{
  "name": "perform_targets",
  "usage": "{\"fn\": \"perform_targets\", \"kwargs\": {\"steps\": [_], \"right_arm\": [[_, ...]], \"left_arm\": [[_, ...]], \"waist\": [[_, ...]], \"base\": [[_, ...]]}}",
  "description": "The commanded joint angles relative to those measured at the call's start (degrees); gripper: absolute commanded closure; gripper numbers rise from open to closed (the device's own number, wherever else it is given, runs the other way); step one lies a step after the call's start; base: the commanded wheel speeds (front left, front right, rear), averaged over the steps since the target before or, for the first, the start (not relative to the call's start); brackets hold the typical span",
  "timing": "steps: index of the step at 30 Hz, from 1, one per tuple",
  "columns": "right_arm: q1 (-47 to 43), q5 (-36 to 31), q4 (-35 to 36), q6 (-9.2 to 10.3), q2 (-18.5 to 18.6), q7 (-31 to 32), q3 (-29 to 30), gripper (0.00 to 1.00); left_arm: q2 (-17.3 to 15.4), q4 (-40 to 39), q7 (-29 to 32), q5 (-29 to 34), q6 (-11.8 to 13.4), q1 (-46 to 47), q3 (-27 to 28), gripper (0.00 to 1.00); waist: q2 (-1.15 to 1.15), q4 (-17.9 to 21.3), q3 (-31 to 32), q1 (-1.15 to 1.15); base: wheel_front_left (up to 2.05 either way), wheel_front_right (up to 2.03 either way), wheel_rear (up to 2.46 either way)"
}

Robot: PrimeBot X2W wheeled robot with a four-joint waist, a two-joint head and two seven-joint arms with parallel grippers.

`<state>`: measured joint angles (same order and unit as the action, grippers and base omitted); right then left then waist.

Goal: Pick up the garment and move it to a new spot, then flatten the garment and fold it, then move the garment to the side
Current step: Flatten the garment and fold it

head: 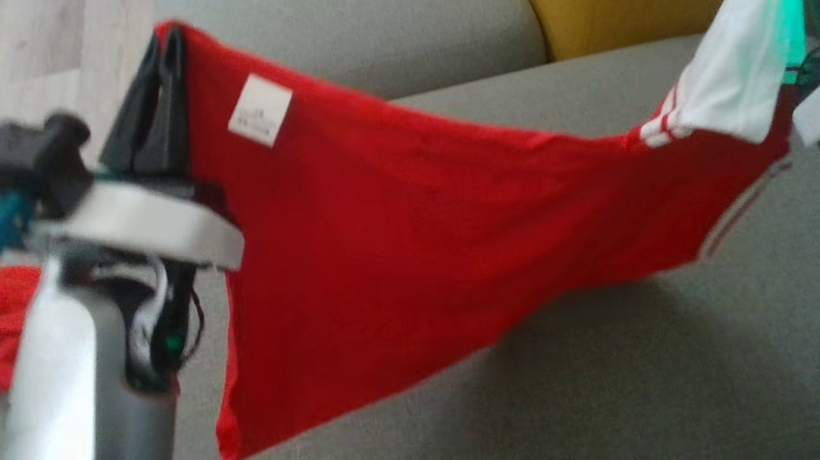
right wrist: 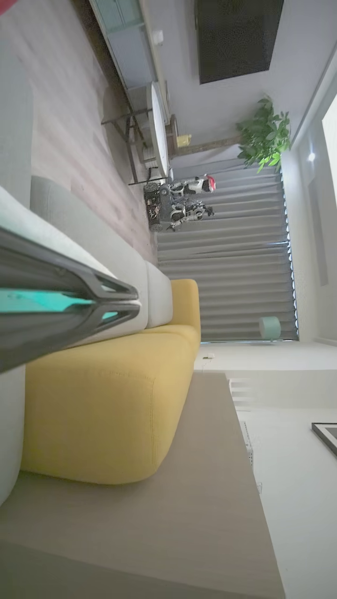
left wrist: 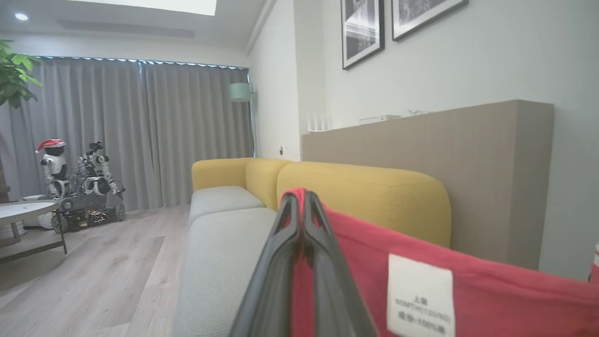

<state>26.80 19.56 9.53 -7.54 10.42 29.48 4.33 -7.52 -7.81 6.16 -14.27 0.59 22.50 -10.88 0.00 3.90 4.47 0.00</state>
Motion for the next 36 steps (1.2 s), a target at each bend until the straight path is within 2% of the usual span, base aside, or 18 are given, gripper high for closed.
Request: {"fn": "perform_targets", "kwargs": {"steps": [1,6,10,13,16,22,24,28,33,36], "right_arm": [[5.12,-0.48,1.61,0.05,-0.71,1.31,-0.49,1.00],[15.42,0.35,-6.36,0.05,-1.92,2.27,-1.03,1.00],[28.31,-0.83,-17.88,0.05,-1.46,-2.34,-2.73,1.00],[38.34,-2.91,-27.99,0.05,-1.01,-9.68,-3.36,1.00],[48.29,-4.87,-37.32,0.05,-1.34,-18.24,-0.77,1.00],[61.47,-9.30,-50.76,0.05,-0.71,-35.32,0.97,1.00],[63.73,-9.50,-54.45,0.05,-0.66,-39.50,2.11,1.00],[63.73,-8.64,-61.16,0.05,-0.51,-42.09,1.17,1.00],[56.69,-3.94,-67.90,0.05,-0.72,-42.89,-1.75,1.00],[52.23,-1.66,-69.87,0.05,-1.16,-42.47,-4.32,1.00]], "left_arm": [[-2.17,-0.86,1.84,0.21,-0.65,6.24,1.57,1.00],[-1.88,8.44,4.94,-1.82,-2.39,17.34,1.69,1.00],[-1.30,19.25,4.24,-2.14,-3.26,30.00,2.01,1.00],[-0.62,27.96,0.47,-1.41,-2.86,40.08,2.59,1.00],[0.36,35.54,-5.34,-0.63,-1.17,50.59,3.70,1.00],[2.02,47.73,-17.36,-0.68,0.56,64.98,5.09,1.00],[2.33,51.03,-18.98,-0.82,-0.01,67.03,4.88,1.00],[2.76,56.36,-20.34,-0.41,-2.30,66.85,3.17,1.00],[2.88,62.39,-20.89,-0.61,-5.41,59.95,1.24,1.00],[2.60,64.12,-21.02,-0.53,-6.07,55.71,0.59,1.00]], "waist": [[0.00,0.09,-1.85,0.00],[0.00,0.63,-8.10,0.00],[0.00,1.12,-14.45,0.00],[0.00,1.15,-17.32,0.00],[0.00,0.49,-19.91,0.00],[0.00,-1.02,-21.53,0.00],[0.00,-1.43,-21.68,0.00],[0.00,-2.08,-22.65,0.00],[0.00,-2.55,-23.43,0.00],[0.00,-2.61,-23.26,0.00]], "base": [[0.00,0.00,0.00],[0.00,0.00,0.00],[0.00,0.00,0.00],[0.00,0.00,0.00],[0.00,0.00,0.00],[0.00,0.00,0.00],[0.00,0.00,0.00],[0.00,0.00,0.00],[0.00,0.00,0.00],[0.00,0.00,0.00]]}}
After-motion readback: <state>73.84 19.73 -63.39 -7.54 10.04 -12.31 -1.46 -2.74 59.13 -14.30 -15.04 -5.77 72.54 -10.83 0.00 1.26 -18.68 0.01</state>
